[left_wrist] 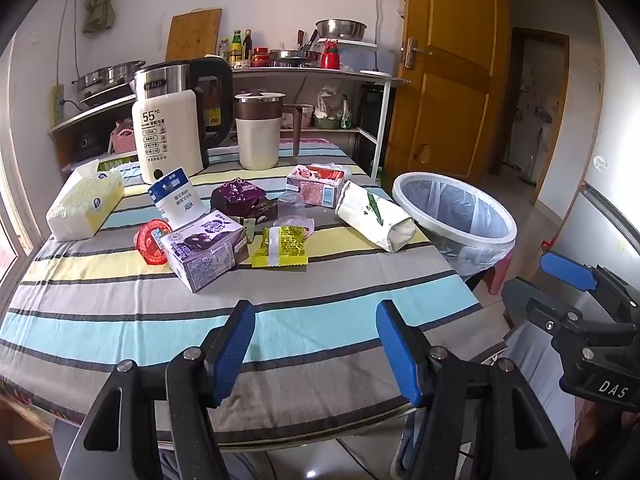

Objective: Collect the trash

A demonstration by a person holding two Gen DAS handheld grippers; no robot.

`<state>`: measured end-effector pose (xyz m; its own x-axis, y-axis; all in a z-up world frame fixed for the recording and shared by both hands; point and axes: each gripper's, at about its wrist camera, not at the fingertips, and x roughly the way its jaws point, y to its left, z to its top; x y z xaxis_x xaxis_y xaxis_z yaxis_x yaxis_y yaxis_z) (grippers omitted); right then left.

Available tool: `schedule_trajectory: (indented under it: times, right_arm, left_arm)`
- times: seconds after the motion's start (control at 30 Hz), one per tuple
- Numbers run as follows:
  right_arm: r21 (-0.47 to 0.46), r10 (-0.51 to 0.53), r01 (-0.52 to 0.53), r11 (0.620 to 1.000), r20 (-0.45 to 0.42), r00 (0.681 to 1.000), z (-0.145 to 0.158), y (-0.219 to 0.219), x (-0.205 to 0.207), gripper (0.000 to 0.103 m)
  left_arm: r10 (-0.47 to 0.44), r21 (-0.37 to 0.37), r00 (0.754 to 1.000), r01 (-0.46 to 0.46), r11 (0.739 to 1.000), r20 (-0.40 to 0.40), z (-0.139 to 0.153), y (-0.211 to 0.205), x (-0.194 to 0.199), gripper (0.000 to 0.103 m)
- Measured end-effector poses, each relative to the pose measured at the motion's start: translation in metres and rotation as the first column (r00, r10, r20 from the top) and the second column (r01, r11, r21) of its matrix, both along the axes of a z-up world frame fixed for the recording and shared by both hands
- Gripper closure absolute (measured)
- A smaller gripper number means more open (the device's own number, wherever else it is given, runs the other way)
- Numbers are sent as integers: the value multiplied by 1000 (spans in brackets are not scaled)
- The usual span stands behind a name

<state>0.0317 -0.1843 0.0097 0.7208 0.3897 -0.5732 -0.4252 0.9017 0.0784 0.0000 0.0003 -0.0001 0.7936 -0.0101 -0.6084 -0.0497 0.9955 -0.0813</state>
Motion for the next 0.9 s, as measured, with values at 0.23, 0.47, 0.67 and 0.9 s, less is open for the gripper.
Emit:
schedule_trajectory:
  times: [0.23, 0.47, 0.67, 0.9]
  right_arm:
    - [0, 4, -4, 1000, 0, 1000, 0, 1, -1, 20]
    - [-1, 2, -2, 1000, 1, 1000, 2, -1, -1, 20]
    - [0, 2, -2, 1000, -4, 1000, 0, -1, 1, 20]
    - [1, 1, -1, 1000, -4, 1000, 0, -1, 0, 20]
  left_arm:
    - [-6, 10, 1000, 6, 1000, 4, 1, -2, -3, 40]
    - [-3, 0, 1000, 3, 1000, -6, -2, 3, -4, 40]
    - [1, -1, 1000, -1, 1000, -12, -1, 1, 0, 40]
    - [1, 0, 1000, -1, 1000, -12, -1, 1, -1, 40]
